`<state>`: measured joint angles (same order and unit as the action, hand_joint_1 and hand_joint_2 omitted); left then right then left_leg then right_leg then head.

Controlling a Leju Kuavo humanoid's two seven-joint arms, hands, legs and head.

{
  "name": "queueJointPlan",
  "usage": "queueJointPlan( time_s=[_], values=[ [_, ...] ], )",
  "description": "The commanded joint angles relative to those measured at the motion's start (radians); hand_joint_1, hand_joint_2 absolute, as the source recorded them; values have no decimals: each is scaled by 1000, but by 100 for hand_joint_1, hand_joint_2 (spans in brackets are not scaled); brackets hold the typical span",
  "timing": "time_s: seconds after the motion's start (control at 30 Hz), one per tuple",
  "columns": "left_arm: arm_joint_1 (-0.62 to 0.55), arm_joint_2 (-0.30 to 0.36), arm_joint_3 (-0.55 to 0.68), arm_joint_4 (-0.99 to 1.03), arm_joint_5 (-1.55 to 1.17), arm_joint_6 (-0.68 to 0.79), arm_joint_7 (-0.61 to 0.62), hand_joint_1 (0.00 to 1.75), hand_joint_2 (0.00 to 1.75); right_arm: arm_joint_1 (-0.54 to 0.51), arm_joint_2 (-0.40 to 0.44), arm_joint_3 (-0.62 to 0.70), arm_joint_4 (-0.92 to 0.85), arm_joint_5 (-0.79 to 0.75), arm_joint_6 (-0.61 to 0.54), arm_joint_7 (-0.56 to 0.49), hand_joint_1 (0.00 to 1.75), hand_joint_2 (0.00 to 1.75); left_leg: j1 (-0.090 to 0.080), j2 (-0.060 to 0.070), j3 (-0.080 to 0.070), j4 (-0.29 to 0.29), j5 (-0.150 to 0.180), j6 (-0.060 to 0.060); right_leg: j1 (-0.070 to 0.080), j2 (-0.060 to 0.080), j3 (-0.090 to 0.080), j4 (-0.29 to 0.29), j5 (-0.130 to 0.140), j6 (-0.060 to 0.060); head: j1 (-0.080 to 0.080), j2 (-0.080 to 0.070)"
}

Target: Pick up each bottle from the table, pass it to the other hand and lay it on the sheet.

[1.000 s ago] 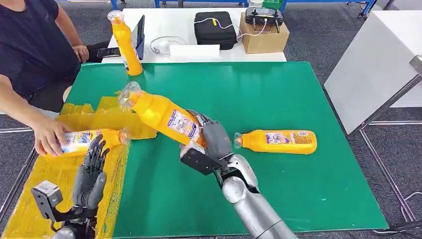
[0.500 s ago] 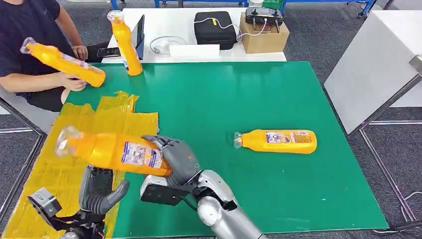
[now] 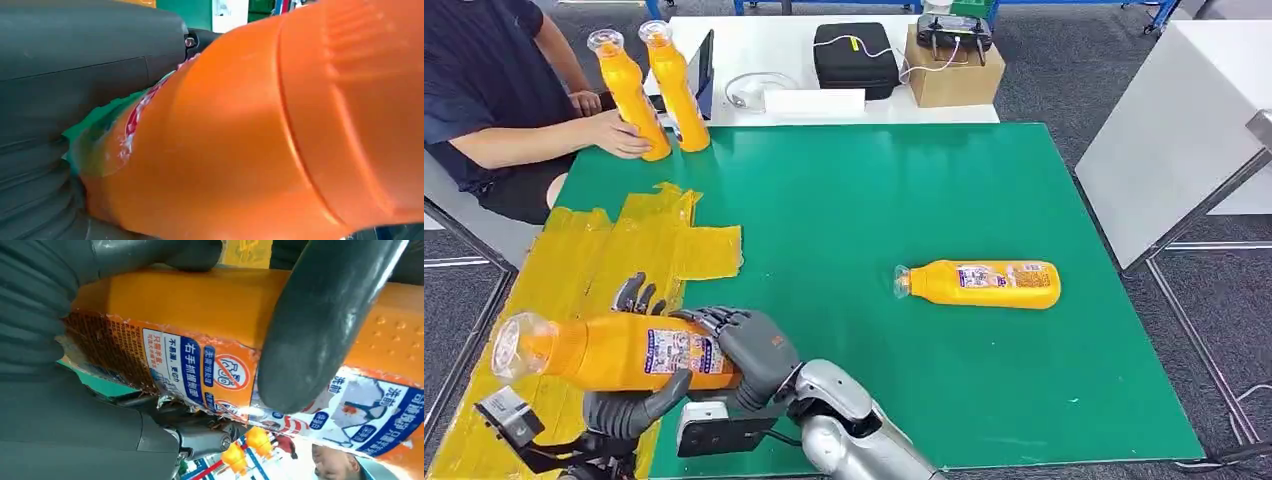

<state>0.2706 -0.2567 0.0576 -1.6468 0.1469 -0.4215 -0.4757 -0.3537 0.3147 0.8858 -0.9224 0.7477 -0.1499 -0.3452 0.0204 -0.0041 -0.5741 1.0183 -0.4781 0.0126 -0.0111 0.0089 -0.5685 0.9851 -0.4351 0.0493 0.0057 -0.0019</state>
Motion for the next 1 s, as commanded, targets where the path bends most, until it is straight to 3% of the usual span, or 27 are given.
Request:
queueJointPlan(
  time_s=[0.03, 0.17, 0.2, 0.23, 0.8, 0.83, 0.9, 0.93, 0.97, 1.0],
  values=[
    [-17, 12, -25, 10, 13, -5, 7, 0, 175, 40, 1, 104, 95, 22, 12, -14, 175, 175, 0, -1, 2, -1, 0, 0, 0, -2, 2, -1, 0, -1, 0, 0],
    [-14, 16, -28, 21, 41, -33, 10, 0, 175, 38, 1, 116, 111, 20, 7, -18, 175, 175, 0, -2, 4, -3, 1, 1, 0, -3, 5, -2, 0, -2, 0, 0],
    [-14, 16, -28, 21, 41, -33, 10, 17, 175, 38, 1, 116, 111, 20, 7, -18, 175, 175, 0, -2, 3, -2, 1, 0, 0, -3, 3, -2, 0, -1, 0, 0],
    [-12, 17, -30, 22, 41, -36, 10, 175, 175, 33, 2, 116, 116, 20, 9, -18, 175, 175, 0, -1, 2, -2, 0, 0, 0, -2, 3, -1, 0, -1, 0, 0],
    [3, -14, 3, -15, -56, 14, -44, 175, 175, 43, -13, 65, 87, 38, -50, 37, 175, 175, 0, -2, 3, -2, 0, 1, 0, -3, 4, -2, 0, -2, 0, 0],
    [4, -19, 11, -26, -103, 52, -60, 175, 175, 47, -20, 53, 68, 48, -66, 51, 155, 175, 0, -2, 2, -1, 1, 1, 0, -3, 3, -2, 0, -1, 0, 0],
    [2, -19, 12, -33, -105, 49, -58, 175, 175, 47, -31, 48, 46, 48, -57, 49, 155, 175, 0, -2, 2, -1, 0, 1, 0, -3, 3, -1, 0, -1, 0, 0],
    [2, -19, 12, -33, -105, 49, -58, 175, 175, 47, -31, 48, 46, 48, -57, 49, 94, 175, 0, -2, 2, -1, 0, 1, 0, -3, 2, -1, 0, -1, 0, 0],
    [3, -33, 29, -49, -212, 157, -100, 175, 175, 60, -35, 29, 22, 67, -88, 82, 0, 175, 0, -3, 3, -2, 1, 1, 1, -4, 4, -2, 0, -2, 0, 0],
    [-1, -40, 38, -60, -281, 220, -123, 175, 175, 65, -48, 15, -15, 72, -95, 93, 0, 175, 0, -2, 2, -2, 1, 1, 0, -4, 3, -2, 0, -1, 0, 0]
  ],
)
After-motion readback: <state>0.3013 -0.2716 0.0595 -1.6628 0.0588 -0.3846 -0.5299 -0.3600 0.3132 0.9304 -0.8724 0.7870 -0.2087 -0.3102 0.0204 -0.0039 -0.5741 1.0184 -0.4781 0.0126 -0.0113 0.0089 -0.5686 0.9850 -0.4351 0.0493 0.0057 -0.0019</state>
